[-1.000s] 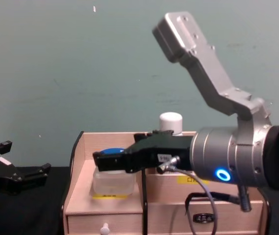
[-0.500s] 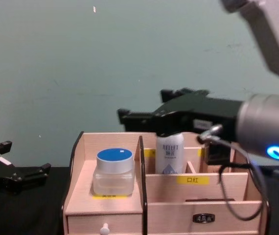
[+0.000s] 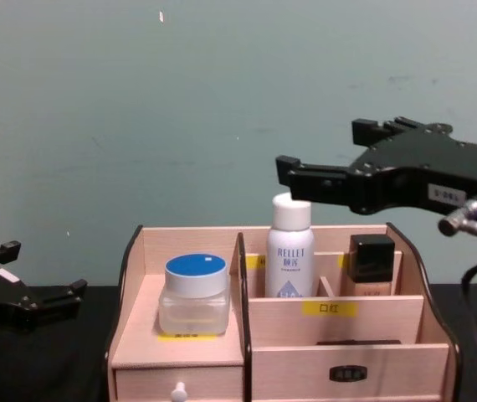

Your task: Pick up the facial cleanser and watermelon frost from the table and place them into the tiered storage box.

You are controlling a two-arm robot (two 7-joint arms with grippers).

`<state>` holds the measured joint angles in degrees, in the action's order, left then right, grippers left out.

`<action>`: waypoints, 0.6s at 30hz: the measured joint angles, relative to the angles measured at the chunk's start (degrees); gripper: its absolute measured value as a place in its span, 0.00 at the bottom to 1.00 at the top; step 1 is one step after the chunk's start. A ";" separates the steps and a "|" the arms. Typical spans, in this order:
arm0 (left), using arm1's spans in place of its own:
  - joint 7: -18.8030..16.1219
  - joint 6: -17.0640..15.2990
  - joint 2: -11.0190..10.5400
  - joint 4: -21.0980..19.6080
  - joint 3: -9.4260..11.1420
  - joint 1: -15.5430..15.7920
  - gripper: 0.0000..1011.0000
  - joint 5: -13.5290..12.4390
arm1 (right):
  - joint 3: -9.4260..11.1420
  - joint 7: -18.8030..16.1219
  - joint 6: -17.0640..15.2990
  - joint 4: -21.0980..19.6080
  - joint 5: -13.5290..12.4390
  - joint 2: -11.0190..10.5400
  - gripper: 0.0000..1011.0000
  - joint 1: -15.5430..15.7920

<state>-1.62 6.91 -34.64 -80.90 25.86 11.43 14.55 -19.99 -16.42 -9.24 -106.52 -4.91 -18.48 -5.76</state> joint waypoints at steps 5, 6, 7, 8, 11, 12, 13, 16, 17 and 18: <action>0.00 0.00 0.00 0.00 0.00 0.00 1.00 0.00 | 0.64 -0.32 0.46 -0.24 -0.35 -0.25 0.99 0.86; 0.00 0.00 0.00 0.00 0.00 0.00 1.00 0.00 | 0.69 -0.35 0.50 -0.24 -0.40 -0.25 0.99 0.95; 0.00 0.00 0.00 0.00 0.00 0.00 1.00 0.00 | 0.75 -0.40 0.51 -0.22 -0.49 -0.23 0.99 1.02; 0.00 0.00 0.00 0.00 0.00 0.00 1.00 0.00 | 0.75 -0.40 0.51 -0.22 -0.49 -0.23 0.99 1.02; 0.00 0.00 0.00 0.00 0.00 0.00 1.00 0.00 | 0.81 -0.41 0.49 0.13 -0.53 -0.06 0.99 1.15; 0.00 0.00 0.00 0.00 0.00 0.00 1.00 0.00 | 0.82 -0.39 0.48 0.21 -0.53 0.00 0.99 1.18; 0.00 0.00 0.00 0.00 0.00 0.00 1.00 0.00 | 0.83 -0.32 0.46 0.34 -0.52 0.11 0.99 1.24; 0.00 0.00 0.00 0.00 0.00 0.00 1.00 0.00 | 0.88 -0.12 0.46 0.45 -0.51 0.29 0.99 1.35; 0.00 0.00 0.00 0.00 0.00 0.00 1.00 0.00 | 0.96 0.00 0.46 0.45 -0.50 0.39 0.99 1.49; 0.00 0.00 0.00 0.00 0.00 0.00 1.00 0.00 | 1.03 0.08 0.46 0.44 -0.50 0.45 0.99 1.57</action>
<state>-1.62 6.91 -34.65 -80.90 25.86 11.43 14.55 -18.95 -16.34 -8.78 -106.08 -5.41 -18.02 -4.19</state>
